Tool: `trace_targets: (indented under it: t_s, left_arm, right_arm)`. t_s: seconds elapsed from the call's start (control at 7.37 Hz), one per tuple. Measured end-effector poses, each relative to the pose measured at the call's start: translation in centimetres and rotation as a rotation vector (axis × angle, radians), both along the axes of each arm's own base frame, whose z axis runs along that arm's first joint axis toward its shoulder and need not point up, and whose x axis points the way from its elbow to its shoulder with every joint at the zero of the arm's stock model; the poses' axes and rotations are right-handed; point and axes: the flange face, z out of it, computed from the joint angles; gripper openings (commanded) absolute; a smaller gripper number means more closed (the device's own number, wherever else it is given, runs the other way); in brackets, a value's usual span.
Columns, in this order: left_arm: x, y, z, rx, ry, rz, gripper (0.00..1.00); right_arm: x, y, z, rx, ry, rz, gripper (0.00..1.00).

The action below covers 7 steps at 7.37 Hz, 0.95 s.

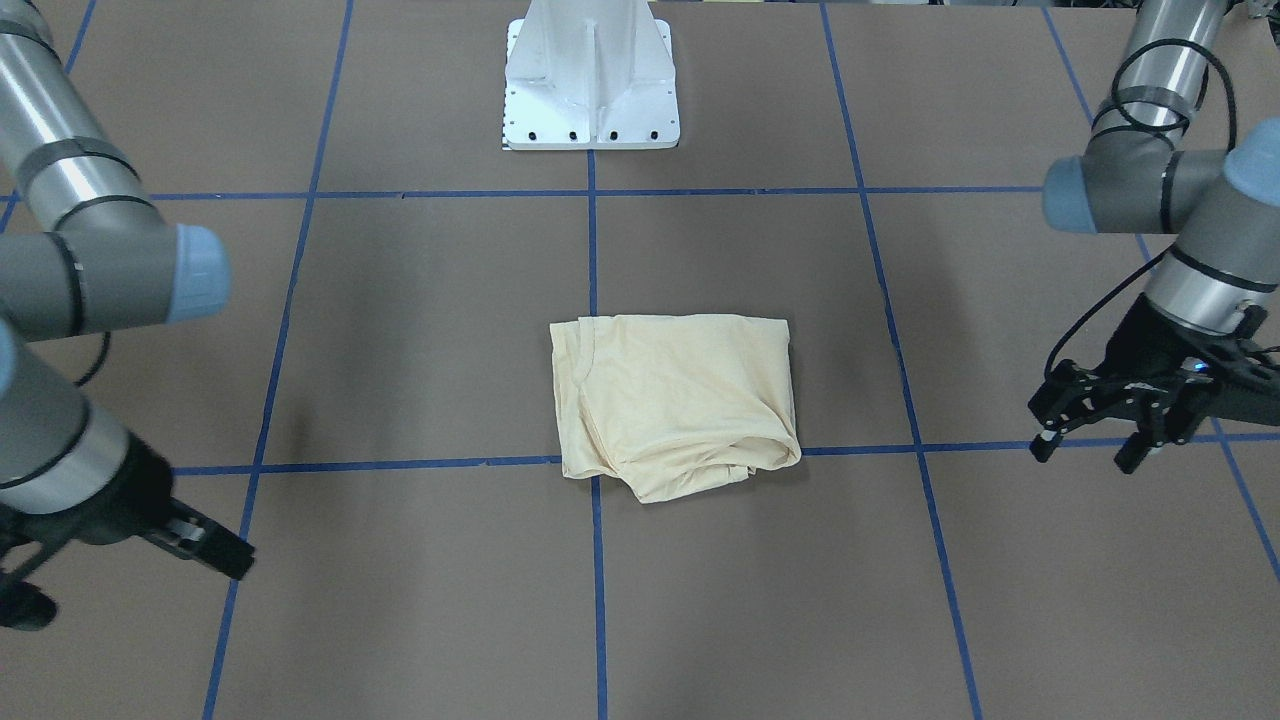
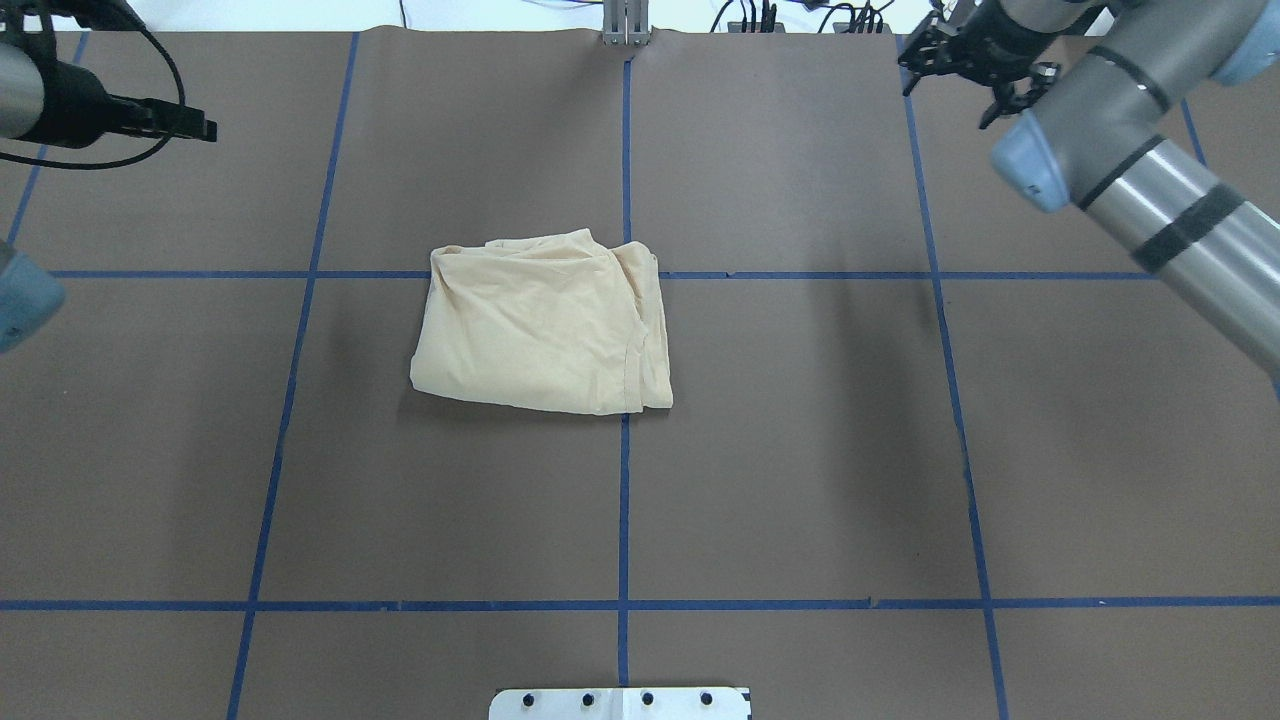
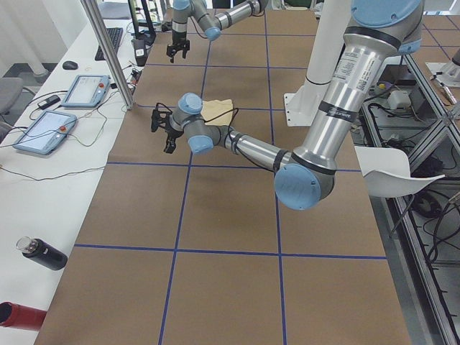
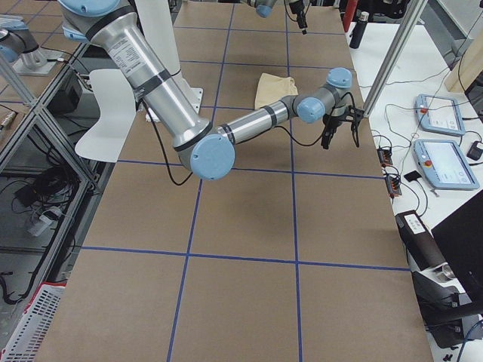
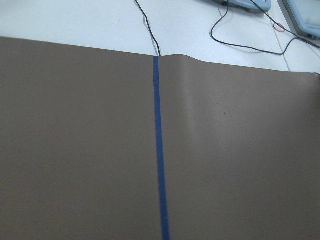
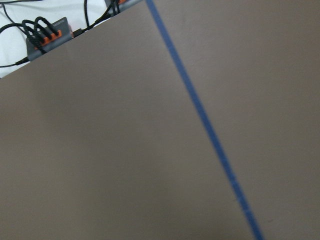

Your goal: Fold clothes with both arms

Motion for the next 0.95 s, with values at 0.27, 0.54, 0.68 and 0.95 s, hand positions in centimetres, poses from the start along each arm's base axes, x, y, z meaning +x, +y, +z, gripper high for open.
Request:
trace_targets:
  t_s: [0.27,0.54,0.68,0.95]
  left_arm:
    - [-9.9,-0.1,3.5,0.112,-0.138,0.132,1.0]
    - [-16.7,0.4,4.5,0.147,-0.166,0.203,1.0]
    - [-18.0,0.7,3.7,0.156,-0.161,0.207,1.0]
    - [-19.4,0.9,1.6,0.193,-0.192,0.169,1.0]
  right_arm:
    - [12.7,1.4,7.5,0.107,0.023,-0.123,1.0]
    - [19.7,4.4,13.3,0.2,0.05,-0.249,1.0]
    - [20.9,5.6,15.6,0.222,0.065,-0.296,1.0]
    - [21.6,6.7,17.6,0.235,0.072,-0.326,1.0]
